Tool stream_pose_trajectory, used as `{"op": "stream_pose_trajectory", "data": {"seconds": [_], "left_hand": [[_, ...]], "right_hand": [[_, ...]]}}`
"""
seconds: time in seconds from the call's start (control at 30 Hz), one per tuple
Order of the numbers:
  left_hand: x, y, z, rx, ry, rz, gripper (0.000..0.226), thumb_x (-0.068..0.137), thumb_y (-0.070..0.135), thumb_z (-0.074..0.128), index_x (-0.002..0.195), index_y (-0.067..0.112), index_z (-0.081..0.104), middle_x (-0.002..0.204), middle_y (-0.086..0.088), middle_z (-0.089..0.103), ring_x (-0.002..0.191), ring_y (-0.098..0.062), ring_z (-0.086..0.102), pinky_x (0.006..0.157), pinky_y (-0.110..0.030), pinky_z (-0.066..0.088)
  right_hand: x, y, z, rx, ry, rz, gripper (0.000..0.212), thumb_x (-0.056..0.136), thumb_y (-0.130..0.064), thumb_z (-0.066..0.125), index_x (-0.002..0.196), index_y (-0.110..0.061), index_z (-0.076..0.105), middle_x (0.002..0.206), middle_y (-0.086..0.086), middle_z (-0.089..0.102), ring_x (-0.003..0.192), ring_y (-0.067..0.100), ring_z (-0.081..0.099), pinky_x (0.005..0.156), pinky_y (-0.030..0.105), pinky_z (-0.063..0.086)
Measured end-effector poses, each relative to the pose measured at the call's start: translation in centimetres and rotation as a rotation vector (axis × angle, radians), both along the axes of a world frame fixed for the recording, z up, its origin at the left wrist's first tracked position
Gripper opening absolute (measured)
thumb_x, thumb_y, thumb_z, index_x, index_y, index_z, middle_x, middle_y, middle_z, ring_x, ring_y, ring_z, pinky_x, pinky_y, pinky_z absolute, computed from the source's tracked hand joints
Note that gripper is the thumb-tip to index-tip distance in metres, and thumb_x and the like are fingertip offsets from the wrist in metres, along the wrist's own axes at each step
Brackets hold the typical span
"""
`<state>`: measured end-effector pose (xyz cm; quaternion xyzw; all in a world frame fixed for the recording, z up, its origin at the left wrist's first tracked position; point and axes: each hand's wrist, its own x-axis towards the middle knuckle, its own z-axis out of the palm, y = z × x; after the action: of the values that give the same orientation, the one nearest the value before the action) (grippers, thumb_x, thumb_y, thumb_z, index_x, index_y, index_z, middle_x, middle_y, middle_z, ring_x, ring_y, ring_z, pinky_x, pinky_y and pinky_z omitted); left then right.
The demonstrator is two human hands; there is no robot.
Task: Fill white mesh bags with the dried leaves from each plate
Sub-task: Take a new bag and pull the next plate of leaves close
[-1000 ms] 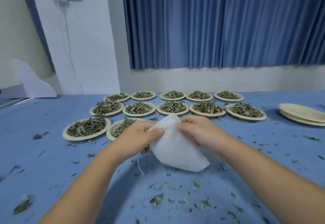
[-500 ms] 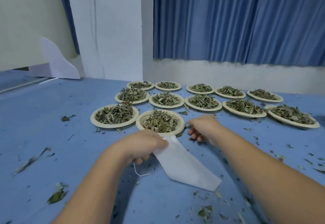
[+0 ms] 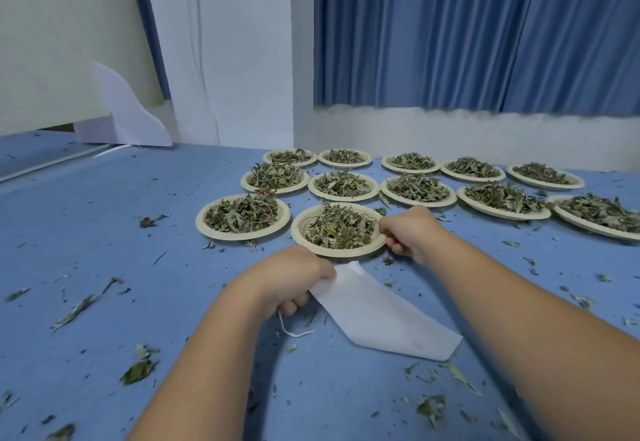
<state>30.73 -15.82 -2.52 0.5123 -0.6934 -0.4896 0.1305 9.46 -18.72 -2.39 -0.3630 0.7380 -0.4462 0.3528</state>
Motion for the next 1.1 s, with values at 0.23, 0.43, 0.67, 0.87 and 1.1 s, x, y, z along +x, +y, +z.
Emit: {"op": "stream_pose_trajectory", "data": {"seconds": [0.23, 0.43, 0.67, 0.87, 1.1], "left_hand": [[-0.5, 0.6, -0.3, -0.057, 0.026, 0.117, 0.027, 0.086, 0.014, 0.049, 0.07, 0.019, 0.027, 0.059, 0.001, 0.02, 0.048, -0.017, 0.014, 0.047, -0.024, 0.011], [-1.2, 0.7, -0.4, -0.105, 0.1, 0.255, 0.03, 0.089, 0.015, 0.05, 0.068, 0.018, 0.028, 0.062, -0.002, 0.02, 0.051, -0.018, 0.014, 0.05, -0.028, 0.012], [-3.1, 1.7, -0.4, -0.433, 0.238, 0.46, 0.014, 0.092, 0.024, 0.053, 0.08, 0.017, 0.054, 0.067, -0.009, 0.034, 0.056, -0.02, 0.028, 0.058, -0.034, 0.023], [-5.5, 3.0, 1.9, -0.687, 0.305, 0.505, 0.023, 0.092, 0.024, 0.05, 0.073, 0.011, 0.056, 0.064, -0.005, 0.044, 0.052, -0.015, 0.03, 0.057, -0.032, 0.026], [-10.6, 3.6, 3.7, -1.042, 0.205, 0.491, 0.03, 0.096, 0.022, 0.045, 0.08, 0.002, 0.061, 0.07, -0.011, 0.056, 0.064, -0.025, 0.048, 0.057, -0.039, 0.036]], "right_hand": [[-4.3, 3.4, 1.9, -0.096, -0.057, -0.04, 0.012, 0.078, 0.003, 0.059, 0.066, 0.0, 0.057, 0.05, 0.009, 0.048, 0.035, 0.012, 0.039, 0.032, 0.016, 0.029], [-10.4, 8.6, 2.6, -0.108, -0.013, -0.06, 0.007, 0.078, -0.003, 0.062, 0.072, -0.001, 0.059, 0.043, 0.005, 0.047, 0.032, 0.01, 0.038, 0.031, 0.017, 0.028], [-15.4, 15.3, 0.9, -0.006, 0.026, 0.072, 0.006, 0.075, -0.002, 0.063, 0.071, -0.002, 0.059, 0.046, 0.009, 0.043, 0.037, 0.013, 0.032, 0.032, 0.016, 0.022], [-17.2, 18.7, 0.3, 0.093, 0.026, 0.205, 0.014, 0.08, -0.002, 0.063, 0.091, 0.005, 0.065, 0.048, 0.009, 0.045, 0.036, 0.012, 0.033, 0.031, 0.017, 0.023], [-16.8, 19.5, 0.4, 0.153, 0.025, 0.286, 0.015, 0.084, -0.003, 0.065, 0.099, 0.001, 0.064, 0.051, 0.007, 0.051, 0.038, 0.011, 0.04, 0.033, 0.02, 0.03]]}}
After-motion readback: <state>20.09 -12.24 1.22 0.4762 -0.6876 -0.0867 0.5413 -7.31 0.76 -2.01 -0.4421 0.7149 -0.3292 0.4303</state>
